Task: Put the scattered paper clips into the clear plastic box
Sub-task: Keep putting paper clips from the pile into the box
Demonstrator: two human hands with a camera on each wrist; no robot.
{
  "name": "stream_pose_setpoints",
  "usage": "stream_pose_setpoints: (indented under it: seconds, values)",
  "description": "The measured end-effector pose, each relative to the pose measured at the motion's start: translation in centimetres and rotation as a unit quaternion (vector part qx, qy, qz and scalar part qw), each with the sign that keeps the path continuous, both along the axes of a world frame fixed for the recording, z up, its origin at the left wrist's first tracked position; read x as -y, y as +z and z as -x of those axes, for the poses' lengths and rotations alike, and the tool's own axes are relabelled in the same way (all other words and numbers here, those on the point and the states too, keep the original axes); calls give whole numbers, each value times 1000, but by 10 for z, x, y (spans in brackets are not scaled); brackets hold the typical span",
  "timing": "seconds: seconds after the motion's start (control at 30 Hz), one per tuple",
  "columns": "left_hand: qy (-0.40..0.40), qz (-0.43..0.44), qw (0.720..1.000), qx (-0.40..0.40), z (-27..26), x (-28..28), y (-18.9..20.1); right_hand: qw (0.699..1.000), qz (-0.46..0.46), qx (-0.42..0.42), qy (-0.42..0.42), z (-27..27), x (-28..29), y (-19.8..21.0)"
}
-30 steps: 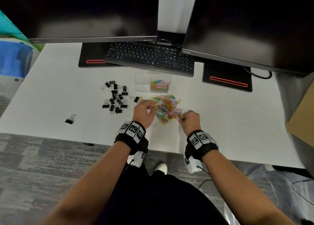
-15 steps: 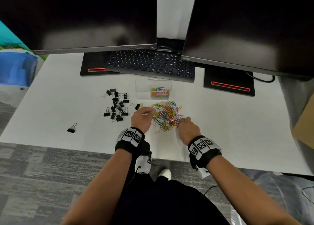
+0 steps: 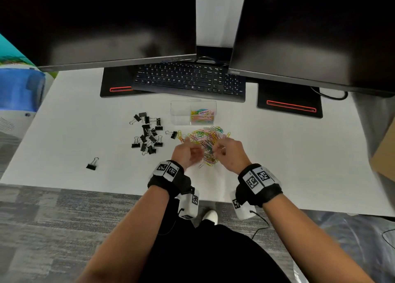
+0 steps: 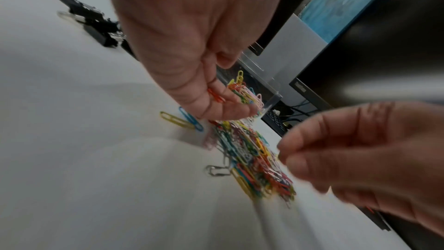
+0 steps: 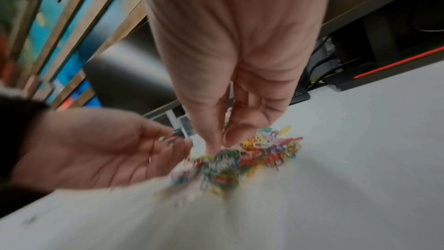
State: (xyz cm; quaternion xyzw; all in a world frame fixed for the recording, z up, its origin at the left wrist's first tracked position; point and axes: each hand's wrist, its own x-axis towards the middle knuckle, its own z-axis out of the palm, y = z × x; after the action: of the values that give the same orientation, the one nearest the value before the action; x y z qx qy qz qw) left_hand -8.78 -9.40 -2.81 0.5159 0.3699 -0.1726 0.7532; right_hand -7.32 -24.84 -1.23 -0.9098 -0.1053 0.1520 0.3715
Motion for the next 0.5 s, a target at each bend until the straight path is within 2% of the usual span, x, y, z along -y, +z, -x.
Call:
stream_pose_setpoints:
  seconds: [0.1, 0.17, 0.23, 0.37, 0.5]
  values:
    - [55, -4, 998, -1, 1, -15, -3, 993, 75, -9, 92, 10, -2, -14]
    - [79, -7, 997, -1, 3, -22, -6, 985, 123, 5, 124, 15, -9, -20]
    - [87, -3, 996, 3, 4, -26, -6, 981, 153, 19, 119, 16, -16, -25]
    - [89, -4, 996, 7, 8, -28, -7, 984, 155, 15, 87, 15, -23, -31]
    - [71, -16, 997, 2, 11, -23, -7, 979, 178, 9, 97, 15, -24, -29]
